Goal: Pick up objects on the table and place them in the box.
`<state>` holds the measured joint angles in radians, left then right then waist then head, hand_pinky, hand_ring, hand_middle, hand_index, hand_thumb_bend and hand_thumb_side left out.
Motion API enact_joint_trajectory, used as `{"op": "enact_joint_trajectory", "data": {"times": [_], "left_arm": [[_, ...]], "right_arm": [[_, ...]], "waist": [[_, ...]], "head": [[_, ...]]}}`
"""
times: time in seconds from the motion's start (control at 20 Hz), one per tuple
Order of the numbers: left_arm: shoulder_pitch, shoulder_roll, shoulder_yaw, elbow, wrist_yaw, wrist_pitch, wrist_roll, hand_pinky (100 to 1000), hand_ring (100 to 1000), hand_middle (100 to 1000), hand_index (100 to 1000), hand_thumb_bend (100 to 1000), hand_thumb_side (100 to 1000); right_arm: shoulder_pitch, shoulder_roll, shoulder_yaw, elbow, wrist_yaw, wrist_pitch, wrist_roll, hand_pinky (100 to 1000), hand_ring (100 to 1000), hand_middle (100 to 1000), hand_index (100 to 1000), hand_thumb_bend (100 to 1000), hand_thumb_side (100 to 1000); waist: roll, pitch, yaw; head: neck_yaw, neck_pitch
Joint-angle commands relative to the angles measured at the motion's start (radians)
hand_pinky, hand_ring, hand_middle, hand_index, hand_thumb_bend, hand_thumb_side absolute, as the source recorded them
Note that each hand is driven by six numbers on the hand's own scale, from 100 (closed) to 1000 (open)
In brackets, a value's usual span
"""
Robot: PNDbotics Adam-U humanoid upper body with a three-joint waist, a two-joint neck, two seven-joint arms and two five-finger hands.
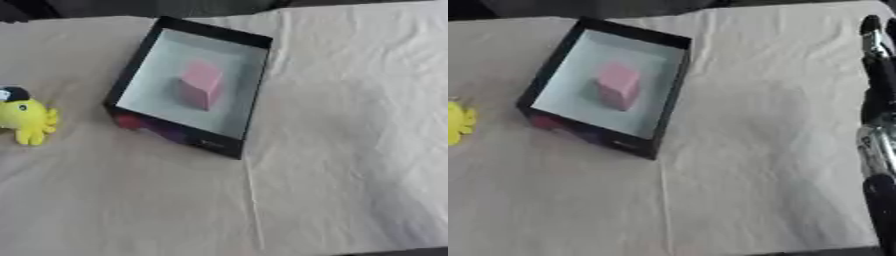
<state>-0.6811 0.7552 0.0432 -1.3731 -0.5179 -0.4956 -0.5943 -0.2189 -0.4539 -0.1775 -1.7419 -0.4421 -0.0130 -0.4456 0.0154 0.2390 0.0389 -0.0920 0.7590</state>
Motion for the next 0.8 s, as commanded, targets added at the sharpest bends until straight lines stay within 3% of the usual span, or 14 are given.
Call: {"op": "enact_joint_trajectory", "data": {"times": [0.05, 0.3, 0.55, 0.8], "left_arm": [[0.006, 0.101, 0.034, 0.032, 0.049, -0.015, -0.032, 912, 831, 822, 902, 656, 315], [0.034, 0.131, 0.056, 0.115, 0.071, -0.032, -0.087, 914, 835, 825, 905, 676, 324], [0.051, 0.138, 0.057, 0.19, 0.043, -0.049, -0.106, 914, 837, 825, 904, 707, 312], [0.054, 0.128, 0.033, 0.247, 0.012, -0.087, -0.135, 918, 841, 817, 880, 701, 229]], "right_arm": [[-0.006, -0.027, -0.001, -0.023, 0.01, 0.001, 0.004, 1000, 944, 970, 892, 296, 406], [-0.008, -0.022, 0.001, -0.024, 0.01, 0.002, 0.006, 1000, 944, 970, 892, 291, 409], [-0.01, -0.018, 0.001, -0.025, 0.01, 0.002, 0.008, 1000, 945, 970, 891, 290, 411], [-0.012, -0.014, 0.002, -0.026, 0.01, 0.002, 0.01, 1000, 945, 969, 890, 287, 414]], "waist": [[-0.003, -0.016, 0.0], [-0.01, -0.01, -0.001], [-0.013, -0.003, -0.007], [-0.015, 0.003, -0.017]], "head": [[0.034, 0.01], [0.082, 0.011], [0.082, 0.004], [0.083, -0.001]]}}
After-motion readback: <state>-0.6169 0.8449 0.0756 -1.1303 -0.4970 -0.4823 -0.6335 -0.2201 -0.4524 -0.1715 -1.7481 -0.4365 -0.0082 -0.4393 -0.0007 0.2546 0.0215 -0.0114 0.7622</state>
